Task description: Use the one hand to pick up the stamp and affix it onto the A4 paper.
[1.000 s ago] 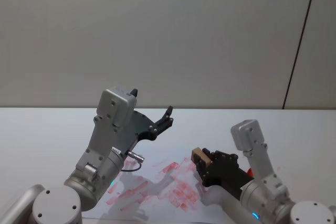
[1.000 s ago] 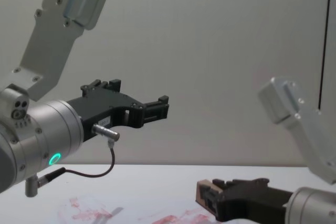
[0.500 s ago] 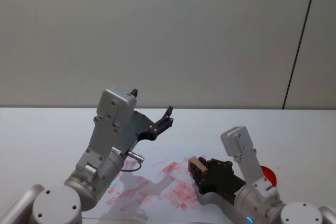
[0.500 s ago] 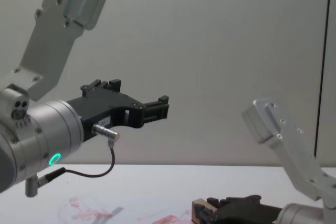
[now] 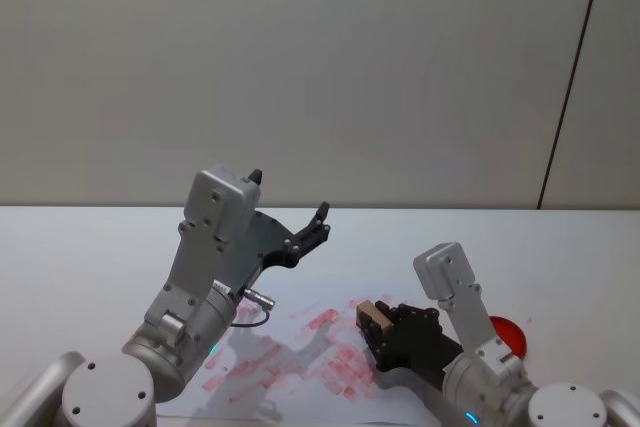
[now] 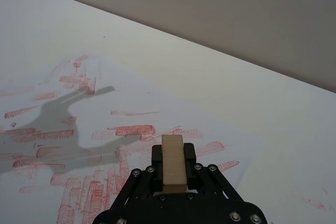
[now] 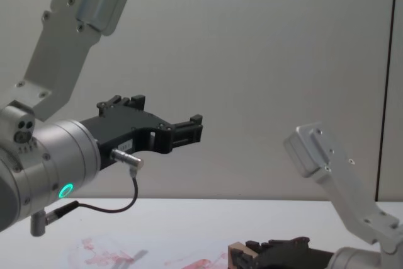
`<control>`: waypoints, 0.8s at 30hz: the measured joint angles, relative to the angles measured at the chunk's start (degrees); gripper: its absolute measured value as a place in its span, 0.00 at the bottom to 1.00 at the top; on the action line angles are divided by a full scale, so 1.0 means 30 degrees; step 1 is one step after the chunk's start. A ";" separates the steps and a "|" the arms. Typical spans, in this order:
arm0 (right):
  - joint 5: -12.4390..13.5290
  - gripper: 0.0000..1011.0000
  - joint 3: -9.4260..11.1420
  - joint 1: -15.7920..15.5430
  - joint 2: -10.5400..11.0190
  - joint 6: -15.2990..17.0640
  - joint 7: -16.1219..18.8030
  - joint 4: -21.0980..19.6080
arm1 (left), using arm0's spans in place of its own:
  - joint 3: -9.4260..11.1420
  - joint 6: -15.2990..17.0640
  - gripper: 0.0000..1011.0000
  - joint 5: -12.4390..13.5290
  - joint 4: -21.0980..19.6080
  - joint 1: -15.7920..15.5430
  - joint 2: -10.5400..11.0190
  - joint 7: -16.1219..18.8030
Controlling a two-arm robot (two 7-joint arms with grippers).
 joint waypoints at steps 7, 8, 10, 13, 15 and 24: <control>-0.0271 0.22 -0.0037 0.0120 -0.0021 0.0139 0.0100 0.0170 | -0.0001 0.0000 0.99 0.0000 0.0000 0.0000 0.0000 -0.0001; -0.0289 0.22 -0.0040 0.0138 -0.0021 0.0162 0.0116 0.0189 | -0.0001 0.0000 0.99 0.0000 0.0000 0.0000 0.0000 -0.0001; -0.0299 0.22 -0.0041 0.0144 -0.0019 0.0169 0.0129 0.0195 | 0.0000 -0.0001 0.99 0.0000 0.0001 0.0000 0.0000 0.0000; -0.0298 0.22 -0.0039 0.0126 -0.0001 0.0169 0.0138 0.0151 | 0.0000 0.0000 0.99 0.0000 0.0000 0.0000 0.0000 -0.0001; -0.0278 0.22 -0.0031 0.0096 0.0014 0.0163 0.0134 0.0074 | 0.0000 0.0000 0.99 0.0001 0.0001 0.0001 0.0000 -0.0001; 0.0210 0.22 0.0185 -0.0084 0.0217 -0.0621 -0.0193 -0.1034 | 0.0000 0.0000 0.99 0.0000 0.0000 0.0001 0.0000 0.0000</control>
